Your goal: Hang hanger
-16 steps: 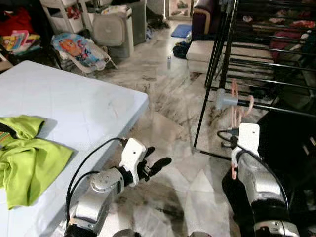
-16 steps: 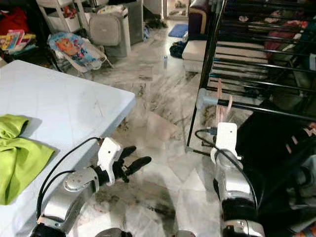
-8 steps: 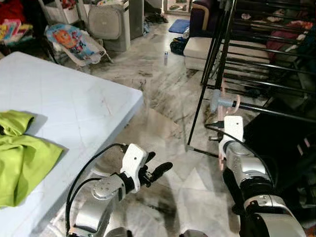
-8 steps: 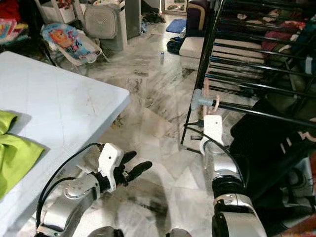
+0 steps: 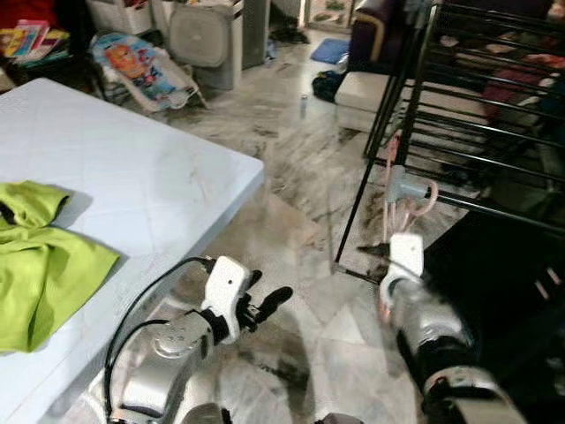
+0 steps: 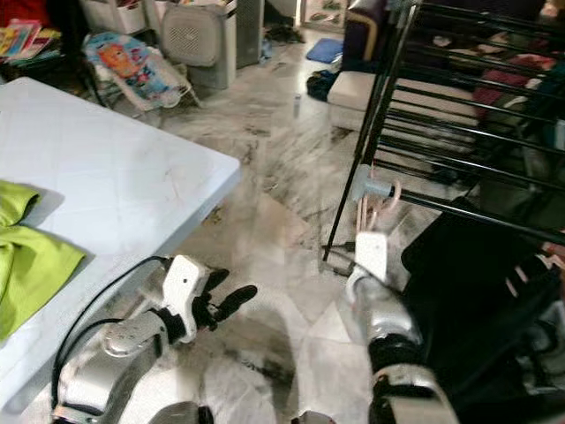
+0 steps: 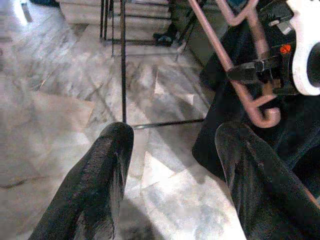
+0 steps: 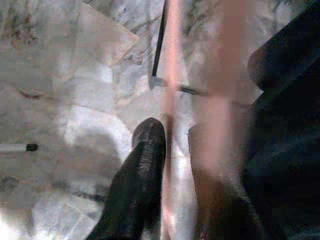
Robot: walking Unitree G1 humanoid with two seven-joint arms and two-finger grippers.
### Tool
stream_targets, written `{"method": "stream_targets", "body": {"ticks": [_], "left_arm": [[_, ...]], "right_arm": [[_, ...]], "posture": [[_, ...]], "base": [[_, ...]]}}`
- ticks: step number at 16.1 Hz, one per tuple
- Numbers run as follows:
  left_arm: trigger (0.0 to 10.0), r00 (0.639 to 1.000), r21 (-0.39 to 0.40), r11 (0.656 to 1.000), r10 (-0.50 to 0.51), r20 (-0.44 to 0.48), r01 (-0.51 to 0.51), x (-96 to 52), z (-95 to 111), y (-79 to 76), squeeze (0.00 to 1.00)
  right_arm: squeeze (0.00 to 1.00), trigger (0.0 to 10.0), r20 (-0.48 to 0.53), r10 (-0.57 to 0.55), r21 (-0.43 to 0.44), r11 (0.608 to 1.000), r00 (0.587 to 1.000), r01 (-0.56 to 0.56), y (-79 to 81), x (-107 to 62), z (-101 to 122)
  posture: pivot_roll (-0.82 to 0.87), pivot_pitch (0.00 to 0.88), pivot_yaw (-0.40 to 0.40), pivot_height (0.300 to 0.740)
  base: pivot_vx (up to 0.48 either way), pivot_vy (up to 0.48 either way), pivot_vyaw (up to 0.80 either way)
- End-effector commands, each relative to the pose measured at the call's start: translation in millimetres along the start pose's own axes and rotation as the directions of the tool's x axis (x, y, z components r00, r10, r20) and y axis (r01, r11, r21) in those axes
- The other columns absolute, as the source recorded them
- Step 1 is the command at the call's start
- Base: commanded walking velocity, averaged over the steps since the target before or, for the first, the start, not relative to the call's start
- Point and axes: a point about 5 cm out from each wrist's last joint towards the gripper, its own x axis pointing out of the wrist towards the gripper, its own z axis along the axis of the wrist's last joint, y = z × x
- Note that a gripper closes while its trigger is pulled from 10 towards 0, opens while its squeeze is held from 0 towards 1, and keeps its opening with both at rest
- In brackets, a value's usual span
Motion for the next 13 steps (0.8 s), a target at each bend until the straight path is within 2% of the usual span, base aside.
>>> {"method": "stream_targets", "body": {"ticks": [1, 4, 5, 7, 9, 10, 12, 13], "left_arm": [[10.0, 1.0, 0.009, 1.0, 0.011, 0.015, -0.011, -2.5, 5.0, 2.5, 0.0], [10.0, 0.988, 0.05, 0.99, 0.131, 0.08, -0.135, -2.6, 14.7, 16.4, 0.0], [10.0, 0.979, 0.037, 0.983, 0.176, 0.107, -0.18, -1.9, 20.6, 22.7, 0.0], [10.0, 0.966, 0.058, 0.971, 0.221, 0.134, -0.231, 0.6, 27.2, 26.6, 0.0], [10.0, 0.941, 0.082, 0.948, 0.29, 0.178, -0.307, -2.9, 35.7, 32.6, 0.0], [10.0, 0.932, 0.063, 0.945, 0.303, 0.198, -0.321, -4.4, 41.6, 34.5, 0.0], [10.0, 0.926, 0.074, 0.944, 0.298, 0.231, -0.322, -7.2, 48.3, 34.2, 0.0], [10.0, 0.924, 0.087, 0.94, 0.302, 0.232, -0.329, -8.3, 49.6, 34.2, 0.0]], "right_arm": [[1.0, 10.0, 0.077, -0.011, 0.013, 1.0, 0.997, 0.01, -1.1, -2.6, 14.2], [1.0, 10.0, 0.174, -0.055, 0.015, 0.998, 0.983, 0.053, -10.2, -14.1, 14.9], [1.0, 10.0, 0.238, -0.073, 0.0, 0.997, 0.968, 0.075, -16.5, -21.2, 17.4], [1.0, 10.0, 0.284, -0.109, 0.013, 0.994, 0.953, 0.11, -29.3, -31.3, 17.1], [1.0, 10.0, 0.336, -0.125, 0.009, 0.992, 0.933, 0.129, -38.7, -50.2, 13.5], [1.0, 10.0, 0.362, -0.13, 0.003, 0.99, 0.923, 0.138, -40.1, -58.4, 12.5], [1.0, 10.0, 0.409, -0.12, -0.012, 0.99, 0.904, 0.137, -37.1, -70.6, 13.5], [1.0, 10.0, 0.463, -0.115, -0.023, 0.99, 0.879, 0.142, -36.2, -79.4, 17.2]], "posture": [[0.01, 0.0, 0.003, 0.74], [-0.03, 0.0, 0.038, 0.74], [-0.05, 0.0, 0.058, 0.74], [-0.05, 0.0, 0.068, 0.74], [-0.04, 0.0, 0.064, 0.74], [-0.03, 0.0, 0.056, 0.74], [-0.03, 0.0, 0.063, 0.74], [-0.03, 0.0, 0.062, 0.74]], "base": [[0.0, 0.0, 0.0], [0.0, 0.0, 0.0], [0.0, 0.0, 0.0], [0.0, 0.0, 0.0], [0.0, 0.0, 0.0], [0.0, 0.0, 0.0], [0.0, 0.0, 0.0], [0.0, 0.0, 0.0]]}}
